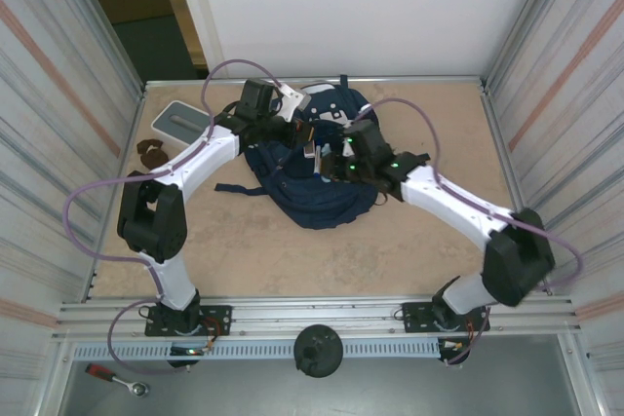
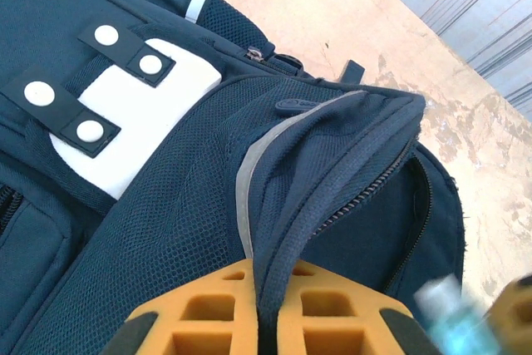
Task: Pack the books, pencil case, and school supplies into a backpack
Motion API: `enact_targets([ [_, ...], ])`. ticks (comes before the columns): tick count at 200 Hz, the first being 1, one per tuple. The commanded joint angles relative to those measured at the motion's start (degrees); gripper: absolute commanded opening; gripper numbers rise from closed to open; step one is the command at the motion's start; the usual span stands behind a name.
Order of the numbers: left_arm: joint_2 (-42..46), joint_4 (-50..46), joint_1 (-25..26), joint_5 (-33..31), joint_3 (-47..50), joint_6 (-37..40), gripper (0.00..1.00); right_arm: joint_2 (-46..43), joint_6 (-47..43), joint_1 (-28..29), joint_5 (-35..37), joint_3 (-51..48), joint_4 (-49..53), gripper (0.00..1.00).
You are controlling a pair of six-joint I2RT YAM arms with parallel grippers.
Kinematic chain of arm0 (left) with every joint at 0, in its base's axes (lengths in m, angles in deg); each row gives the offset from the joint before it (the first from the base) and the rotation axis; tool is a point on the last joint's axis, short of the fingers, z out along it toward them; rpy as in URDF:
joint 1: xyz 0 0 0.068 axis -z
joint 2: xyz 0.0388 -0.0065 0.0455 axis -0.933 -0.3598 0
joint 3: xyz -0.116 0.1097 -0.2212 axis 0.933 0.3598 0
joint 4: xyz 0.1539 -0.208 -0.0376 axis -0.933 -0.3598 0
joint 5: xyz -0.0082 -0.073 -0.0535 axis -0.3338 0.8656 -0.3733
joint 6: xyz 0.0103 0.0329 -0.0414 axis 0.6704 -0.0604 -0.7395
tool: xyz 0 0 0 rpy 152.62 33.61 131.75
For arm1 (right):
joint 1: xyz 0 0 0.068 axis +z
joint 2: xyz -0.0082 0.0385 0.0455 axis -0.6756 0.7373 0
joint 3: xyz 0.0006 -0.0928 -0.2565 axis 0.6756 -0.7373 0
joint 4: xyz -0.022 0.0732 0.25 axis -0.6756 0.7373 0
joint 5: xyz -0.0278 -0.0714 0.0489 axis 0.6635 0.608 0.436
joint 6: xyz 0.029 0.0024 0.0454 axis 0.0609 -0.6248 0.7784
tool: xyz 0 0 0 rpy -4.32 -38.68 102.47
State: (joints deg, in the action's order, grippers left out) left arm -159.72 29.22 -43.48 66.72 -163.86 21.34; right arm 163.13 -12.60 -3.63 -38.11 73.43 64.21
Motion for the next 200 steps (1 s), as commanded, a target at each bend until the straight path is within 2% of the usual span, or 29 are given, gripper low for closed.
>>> enact_targets([
  [1, 2.78, 1.55, -1.0, 0.68, -0.65, -1.2, 0.0, 5.5, 2.81, 0.34, -3.26, 3.48, 0.65, 0.1],
  [42, 3.14, 1.59, -0.91, 1.35, -0.63, -1.51, 0.0, 12.02, 4.26, -0.42, -1.2, 6.39, -3.68, 0.09],
  [85, 3.84, 1.49, -0.82, 1.71, 0.05, -1.46, 0.0, 14.95, 5.08, -2.53, 5.68, 7.58, -10.51, 0.09],
  [105, 4.03, 1.58, -0.82, 1.64, 0.33, -1.37, 0.0, 14.54, 5.27, -3.14, 11.71, 7.28, -11.08, 0.09],
  [121, 4.04, 1.58, -0.82, 1.71, 0.41, -1.37, 0.0, 15.03, 6.47, -4.03, 13.24, 7.23, -11.46, 0.11],
  [150, 3.68, 1.64, -0.82, 1.79, 0.29, -1.29, 0.0, 15.31, 6.82, -4.51, 13.56, 7.17, -11.76, 0.17],
  [183, 3.42, 1.77, -0.82, 1.88, 0.33, -1.37, 0.0, 13.01, 9.16, -3.79, 22.44, 3.76, -12.9, 0.24],
  [200, 3.3, 1.77, -0.82, 1.96, 0.42, -1.46, 0.0, 14.03, 9.78, -4.11, 25.47, 4.23, -13.26, 0.37],
])
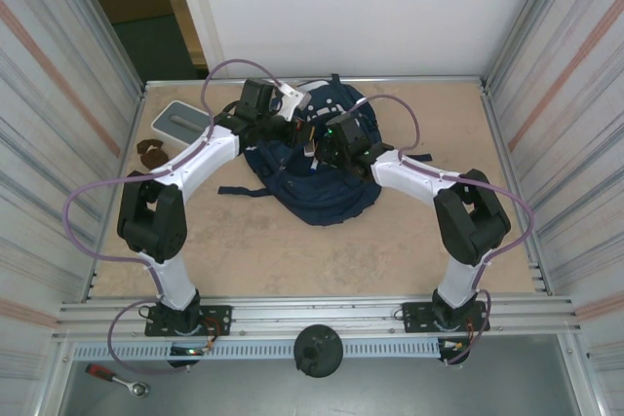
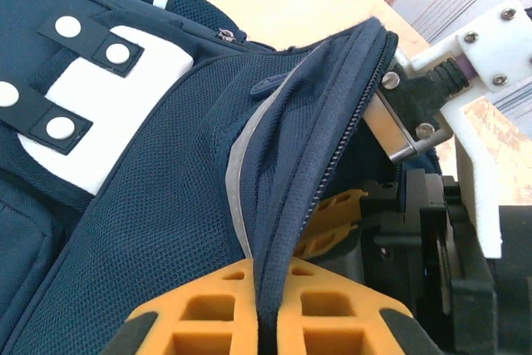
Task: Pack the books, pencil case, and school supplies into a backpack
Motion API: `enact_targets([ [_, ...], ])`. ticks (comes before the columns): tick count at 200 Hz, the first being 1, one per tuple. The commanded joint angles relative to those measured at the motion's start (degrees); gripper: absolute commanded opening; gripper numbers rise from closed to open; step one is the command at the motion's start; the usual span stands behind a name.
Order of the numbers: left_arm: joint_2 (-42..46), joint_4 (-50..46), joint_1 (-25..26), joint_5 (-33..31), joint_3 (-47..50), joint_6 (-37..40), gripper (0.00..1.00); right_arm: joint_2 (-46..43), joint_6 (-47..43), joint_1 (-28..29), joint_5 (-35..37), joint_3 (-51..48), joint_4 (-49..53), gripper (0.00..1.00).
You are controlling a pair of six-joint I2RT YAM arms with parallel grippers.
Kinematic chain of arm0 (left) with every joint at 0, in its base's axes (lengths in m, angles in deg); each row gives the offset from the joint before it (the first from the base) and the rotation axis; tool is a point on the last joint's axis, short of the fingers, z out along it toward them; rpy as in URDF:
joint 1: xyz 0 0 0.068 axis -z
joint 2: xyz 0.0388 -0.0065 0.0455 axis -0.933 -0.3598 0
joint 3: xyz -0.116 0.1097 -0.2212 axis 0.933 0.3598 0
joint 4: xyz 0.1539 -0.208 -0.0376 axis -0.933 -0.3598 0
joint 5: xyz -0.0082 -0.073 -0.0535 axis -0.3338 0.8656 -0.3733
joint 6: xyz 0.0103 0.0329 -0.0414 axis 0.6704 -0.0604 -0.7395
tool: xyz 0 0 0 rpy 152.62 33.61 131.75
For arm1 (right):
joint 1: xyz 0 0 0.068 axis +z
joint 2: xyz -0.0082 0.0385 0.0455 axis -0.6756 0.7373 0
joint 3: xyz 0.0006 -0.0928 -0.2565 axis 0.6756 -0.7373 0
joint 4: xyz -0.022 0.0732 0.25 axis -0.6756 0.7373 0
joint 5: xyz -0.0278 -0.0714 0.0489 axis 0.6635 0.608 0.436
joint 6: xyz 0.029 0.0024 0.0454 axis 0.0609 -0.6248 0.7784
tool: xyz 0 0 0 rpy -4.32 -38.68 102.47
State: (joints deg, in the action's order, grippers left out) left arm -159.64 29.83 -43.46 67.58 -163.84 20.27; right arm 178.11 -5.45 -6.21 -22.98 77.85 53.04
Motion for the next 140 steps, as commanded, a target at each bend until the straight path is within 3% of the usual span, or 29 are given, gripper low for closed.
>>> enact_targets([
  [1, 3.22, 1.16, -0.84, 1.07, 0.4, -0.39, 0.0, -0.86, 2.7, -1.6, 10.35, -0.11, -2.13, 0.37],
  [22, 3.18, 1.07, -0.82, 1.03, 0.38, -0.39, 0.0, 0.31, 2.96, -1.95, 8.6, 0.63, -3.74, 0.49],
  [42, 3.38, 1.07, -0.84, 0.94, 0.51, -0.3, 0.0, -0.89, 1.95, -1.95, 5.89, -0.51, -5.52, 0.53],
  [71, 3.21, 1.42, -0.84, 1.03, 0.86, -0.65, 0.0, -6.39, 1.45, -2.02, 1.59, -5.45, -7.08, 0.54],
  [117, 3.14, 2.01, -0.84, 0.4, 2.47, -1.53, 0.0, -19.44, -1.37, -4.17, -13.27, -17.79, -9.79, 0.53],
  [130, 3.22, 2.68, -0.67, 0.62, 4.05, -2.08, 0.01, -24.08, -1.72, -5.33, -14.07, -21.6, -8.02, 0.54],
  [140, 3.36, 3.82, -0.21, 1.03, 5.9, -2.41, 0.07, -27.7, -1.33, -6.78, -13.03, -24.48, -6.15, 0.55],
])
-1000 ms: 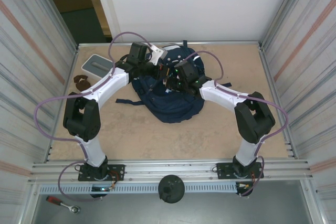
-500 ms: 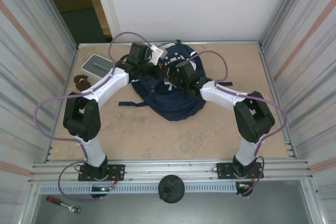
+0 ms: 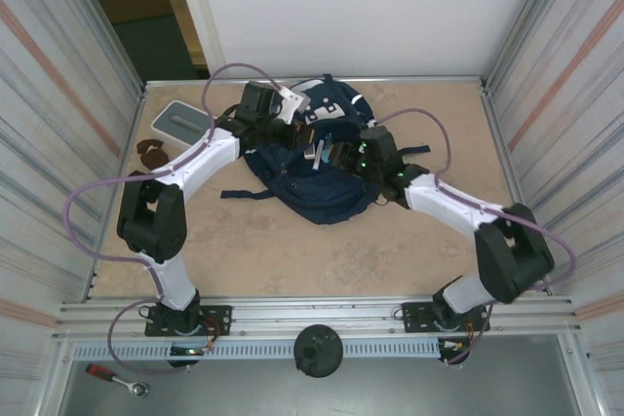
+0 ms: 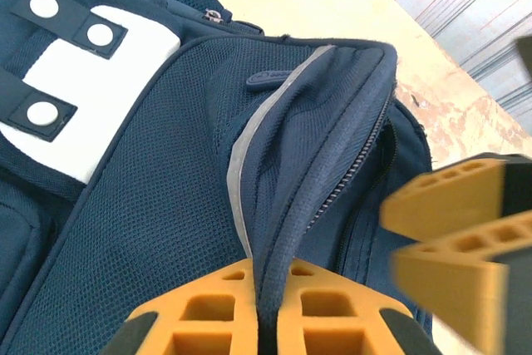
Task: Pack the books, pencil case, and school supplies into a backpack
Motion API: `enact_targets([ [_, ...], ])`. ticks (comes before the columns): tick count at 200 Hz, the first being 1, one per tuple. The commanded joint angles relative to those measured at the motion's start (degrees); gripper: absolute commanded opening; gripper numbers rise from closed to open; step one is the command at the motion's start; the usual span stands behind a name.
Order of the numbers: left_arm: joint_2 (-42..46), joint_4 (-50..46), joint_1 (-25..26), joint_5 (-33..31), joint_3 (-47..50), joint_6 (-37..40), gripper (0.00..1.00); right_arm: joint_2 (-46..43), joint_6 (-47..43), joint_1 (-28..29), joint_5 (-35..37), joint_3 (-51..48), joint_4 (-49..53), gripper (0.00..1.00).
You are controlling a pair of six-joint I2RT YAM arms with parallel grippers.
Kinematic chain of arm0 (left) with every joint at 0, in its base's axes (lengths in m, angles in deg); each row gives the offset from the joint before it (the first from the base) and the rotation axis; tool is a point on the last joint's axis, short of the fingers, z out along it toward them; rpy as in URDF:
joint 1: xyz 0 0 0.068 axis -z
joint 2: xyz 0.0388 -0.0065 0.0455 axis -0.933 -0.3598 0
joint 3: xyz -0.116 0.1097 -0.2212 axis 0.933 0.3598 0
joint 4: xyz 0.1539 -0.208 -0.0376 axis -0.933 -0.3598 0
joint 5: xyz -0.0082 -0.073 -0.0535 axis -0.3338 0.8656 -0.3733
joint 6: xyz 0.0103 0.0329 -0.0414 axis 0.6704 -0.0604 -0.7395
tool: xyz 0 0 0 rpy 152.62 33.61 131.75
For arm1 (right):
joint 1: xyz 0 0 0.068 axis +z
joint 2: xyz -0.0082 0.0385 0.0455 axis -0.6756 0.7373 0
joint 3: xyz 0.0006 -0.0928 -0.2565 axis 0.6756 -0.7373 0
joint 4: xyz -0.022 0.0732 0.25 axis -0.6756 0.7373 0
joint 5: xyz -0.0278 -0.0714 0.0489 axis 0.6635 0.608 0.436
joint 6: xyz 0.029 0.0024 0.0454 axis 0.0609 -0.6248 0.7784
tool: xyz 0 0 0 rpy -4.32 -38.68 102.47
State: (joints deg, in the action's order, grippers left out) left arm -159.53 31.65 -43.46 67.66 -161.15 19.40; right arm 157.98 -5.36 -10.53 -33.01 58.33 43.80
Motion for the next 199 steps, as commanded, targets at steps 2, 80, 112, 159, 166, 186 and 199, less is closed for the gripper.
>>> enact_targets([
  [2, 3.21, 2.27, -0.05, 1.14, 3.63, -1.52, 0.09, -8.35, -1.34, -2.79, -2.66, -5.61, 3.53, 0.56],
  [80, 12.09, 11.05, -2.99, 12.36, 13.9, 1.44, 0.82, -9.66, 4.82, -5.96, 3.09, -14.99, -0.93, 0.67],
  [112, 4.23, 2.19, -7.35, -0.74, 6.15, -4.03, 0.74, -1.01, 5.37, -6.63, 2.93, -12.43, -5.43, 0.63],
  [159, -6.64, -5.81, -6.17, -5.29, 2.01, -2.4, 0.45, 9.29, -0.46, -12.37, -0.59, -4.95, -4.9, 0.44],
  [166, -6.51, -4.73, -5.42, -5.15, 3.44, -2.63, 0.42, 11.19, -2.02, -13.47, -3.08, -2.78, -3.61, 0.41],
  [186, -6.38, -3.48, -2.68, -3.26, 6.47, -2.16, 0.4, 15.07, -5.07, -16.12, -8.0, 1.91, -1.31, 0.36],
  [199, -6.63, -2.8, -0.98, -2.81, 7.98, -2.69, 0.39, 17.7, -7.1, -17.77, -10.31, 5.87, 1.3, 0.35],
])
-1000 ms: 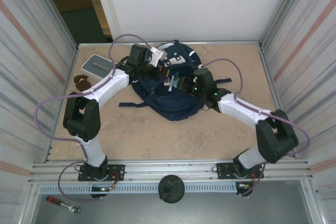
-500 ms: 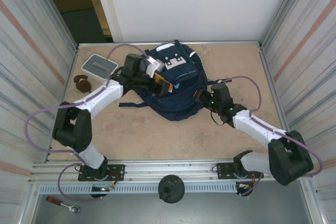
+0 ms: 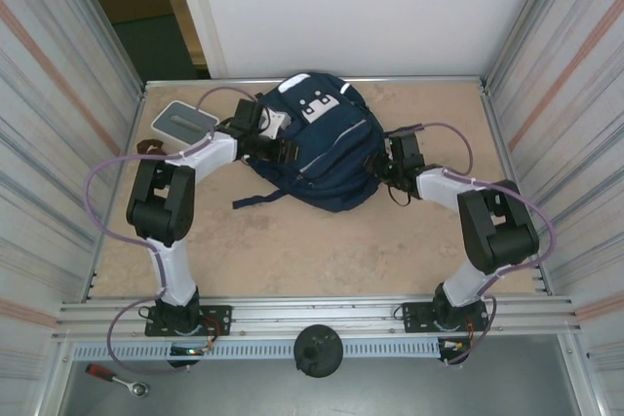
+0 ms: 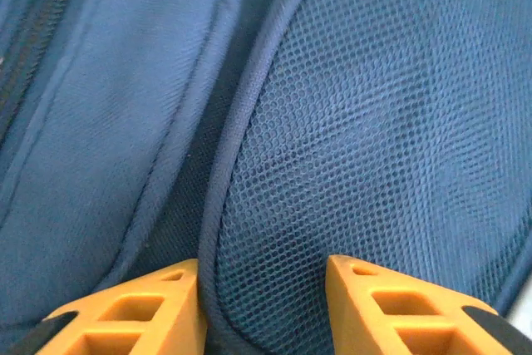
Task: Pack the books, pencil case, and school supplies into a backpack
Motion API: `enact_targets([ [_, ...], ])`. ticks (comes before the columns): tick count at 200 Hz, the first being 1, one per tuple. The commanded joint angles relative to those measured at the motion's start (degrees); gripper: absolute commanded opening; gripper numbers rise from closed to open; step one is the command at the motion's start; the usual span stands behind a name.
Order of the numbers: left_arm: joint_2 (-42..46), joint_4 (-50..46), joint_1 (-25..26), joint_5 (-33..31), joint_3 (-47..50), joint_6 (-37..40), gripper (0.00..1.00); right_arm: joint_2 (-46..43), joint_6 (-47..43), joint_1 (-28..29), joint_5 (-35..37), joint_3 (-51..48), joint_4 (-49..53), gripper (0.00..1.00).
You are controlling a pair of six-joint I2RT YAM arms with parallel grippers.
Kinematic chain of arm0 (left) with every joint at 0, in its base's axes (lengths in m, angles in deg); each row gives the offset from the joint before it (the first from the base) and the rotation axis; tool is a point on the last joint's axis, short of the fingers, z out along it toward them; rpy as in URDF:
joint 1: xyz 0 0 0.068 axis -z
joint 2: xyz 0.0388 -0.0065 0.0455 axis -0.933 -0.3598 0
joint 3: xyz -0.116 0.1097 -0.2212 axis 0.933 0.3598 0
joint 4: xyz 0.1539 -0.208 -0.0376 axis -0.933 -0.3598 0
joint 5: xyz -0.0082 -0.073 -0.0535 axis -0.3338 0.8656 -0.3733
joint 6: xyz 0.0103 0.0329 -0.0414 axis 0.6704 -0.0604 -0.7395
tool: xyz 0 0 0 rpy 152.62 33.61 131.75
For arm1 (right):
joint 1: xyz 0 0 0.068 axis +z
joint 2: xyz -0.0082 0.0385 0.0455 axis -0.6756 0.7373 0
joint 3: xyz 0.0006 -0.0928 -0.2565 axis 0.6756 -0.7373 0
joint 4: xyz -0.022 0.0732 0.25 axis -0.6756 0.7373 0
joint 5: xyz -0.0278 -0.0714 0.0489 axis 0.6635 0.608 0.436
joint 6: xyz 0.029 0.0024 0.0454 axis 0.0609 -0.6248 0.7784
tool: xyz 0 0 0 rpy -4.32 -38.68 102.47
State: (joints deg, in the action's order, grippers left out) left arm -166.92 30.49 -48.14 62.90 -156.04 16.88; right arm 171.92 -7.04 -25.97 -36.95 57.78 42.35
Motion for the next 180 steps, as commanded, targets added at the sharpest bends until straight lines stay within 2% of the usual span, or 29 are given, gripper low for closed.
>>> enact_targets([
  [1, 0.75, -1.58, 3.81, 2.03, 2.96, -0.26, 0.39, 4.02, -5.54, -2.45, -6.5, 6.81, 3.03, 0.35],
  [42, 2.43, 0.33, 11.91, 5.07, 5.07, 0.23, 0.39, 13.92, -11.4, -7.36, -10.3, 23.83, 14.74, 0.34],
  [66, 7.6, -1.18, 14.99, 1.03, 5.06, 6.21, 0.44, 13.91, -14.83, -9.7, -8.4, 28.11, 21.02, 0.37],
  [82, 11.56, -0.91, 15.87, -5.66, 5.7, 13.11, 0.51, 10.76, -16.63, -10.2, -4.91, 26.37, 23.32, 0.4],
  [104, 14.43, 2.35, 18.21, -14.83, 7.22, 28.66, 0.63, 4.4, -17.5, -10.12, -3.28, 20.58, 23.73, 0.44],
  [119, 13.83, 4.9, 19.71, -20.04, 7.26, 37.95, 0.67, -0.46, -17.55, -9.99, -3.18, 15.74, 23.23, 0.48],
  [148, 9.58, 6.71, 21.05, -23.0, 4.2, 51.33, 0.68, -8.2, -17.08, -9.59, -4.19, 8.08, 22.22, 0.53],
  [180, 3.3, 6.96, 21.74, -25.64, -1.03, 58.02, 0.68, -12.47, -16.84, -9.44, -4.79, 4.25, 22.93, 0.54],
])
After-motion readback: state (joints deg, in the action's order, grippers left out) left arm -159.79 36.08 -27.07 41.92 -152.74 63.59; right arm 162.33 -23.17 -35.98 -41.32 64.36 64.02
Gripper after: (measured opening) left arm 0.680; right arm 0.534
